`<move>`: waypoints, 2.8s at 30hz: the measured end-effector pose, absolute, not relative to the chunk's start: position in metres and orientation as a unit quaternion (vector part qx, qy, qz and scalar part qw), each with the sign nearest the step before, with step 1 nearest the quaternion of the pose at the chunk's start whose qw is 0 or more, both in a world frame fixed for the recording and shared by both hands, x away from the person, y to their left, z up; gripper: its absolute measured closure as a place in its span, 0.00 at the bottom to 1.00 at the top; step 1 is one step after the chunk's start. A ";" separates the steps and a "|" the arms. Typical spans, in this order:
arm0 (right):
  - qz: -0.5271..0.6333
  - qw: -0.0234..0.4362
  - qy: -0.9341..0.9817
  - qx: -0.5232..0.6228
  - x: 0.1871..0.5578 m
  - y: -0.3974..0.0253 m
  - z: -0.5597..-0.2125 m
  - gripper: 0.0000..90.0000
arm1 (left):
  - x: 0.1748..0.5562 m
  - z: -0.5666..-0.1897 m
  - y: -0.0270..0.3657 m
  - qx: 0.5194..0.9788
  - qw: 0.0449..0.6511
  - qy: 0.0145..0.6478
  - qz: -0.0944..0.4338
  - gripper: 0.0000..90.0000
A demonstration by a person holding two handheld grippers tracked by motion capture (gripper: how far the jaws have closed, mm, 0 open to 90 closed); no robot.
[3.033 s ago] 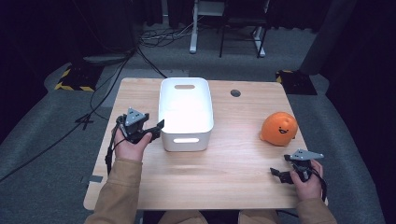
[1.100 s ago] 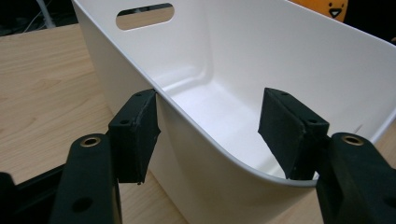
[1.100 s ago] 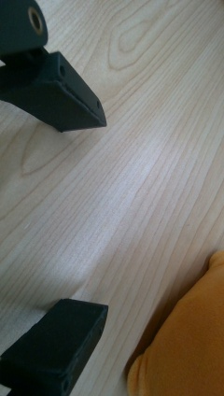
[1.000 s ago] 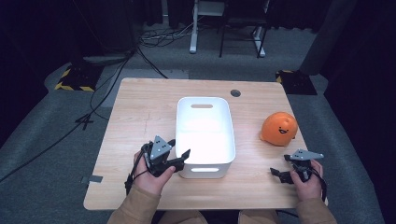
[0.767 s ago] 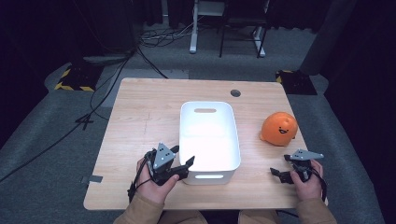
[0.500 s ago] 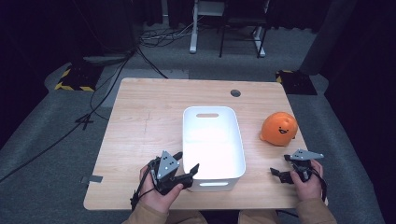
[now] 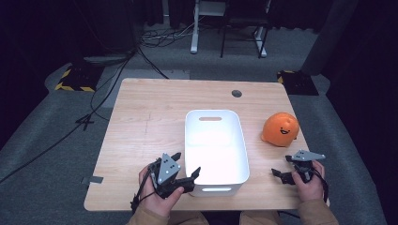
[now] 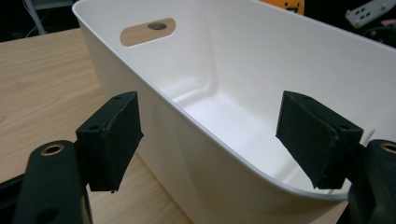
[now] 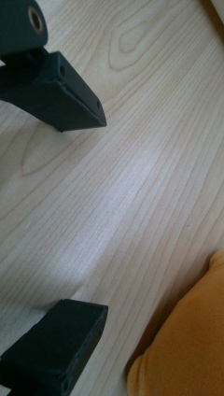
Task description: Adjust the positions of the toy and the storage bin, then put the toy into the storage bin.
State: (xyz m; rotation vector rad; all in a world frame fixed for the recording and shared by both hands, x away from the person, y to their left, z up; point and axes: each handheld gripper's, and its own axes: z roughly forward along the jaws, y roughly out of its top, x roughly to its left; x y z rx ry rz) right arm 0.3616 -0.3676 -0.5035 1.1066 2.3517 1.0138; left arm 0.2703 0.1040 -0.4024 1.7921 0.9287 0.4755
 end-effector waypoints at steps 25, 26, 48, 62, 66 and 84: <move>0.356 0.175 0.831 0.389 0.362 -0.368 -0.504 0.10 | 0.343 -0.409 0.175 0.766 0.424 0.422 0.236 0.22; 0.357 0.175 0.830 0.391 0.362 -0.368 -0.504 0.10 | 0.345 -0.414 0.178 0.767 0.418 0.427 0.235 0.22; 0.371 0.188 0.810 0.413 0.358 -0.370 -0.502 0.39 | 0.373 -0.499 0.196 0.811 0.311 0.462 0.179 0.23; 0.406 0.186 0.793 0.415 0.351 -0.377 -0.474 0.54 | 0.377 -0.502 0.201 0.811 0.328 0.455 0.167 0.20; 0.420 0.187 0.786 0.412 0.351 -0.381 -0.460 0.55 | 0.377 -0.502 0.201 0.811 0.328 0.455 0.168 0.20; 0.447 0.202 0.778 0.393 0.363 -0.384 -0.421 0.60 | 0.377 -0.502 0.201 0.811 0.328 0.455 0.168 0.20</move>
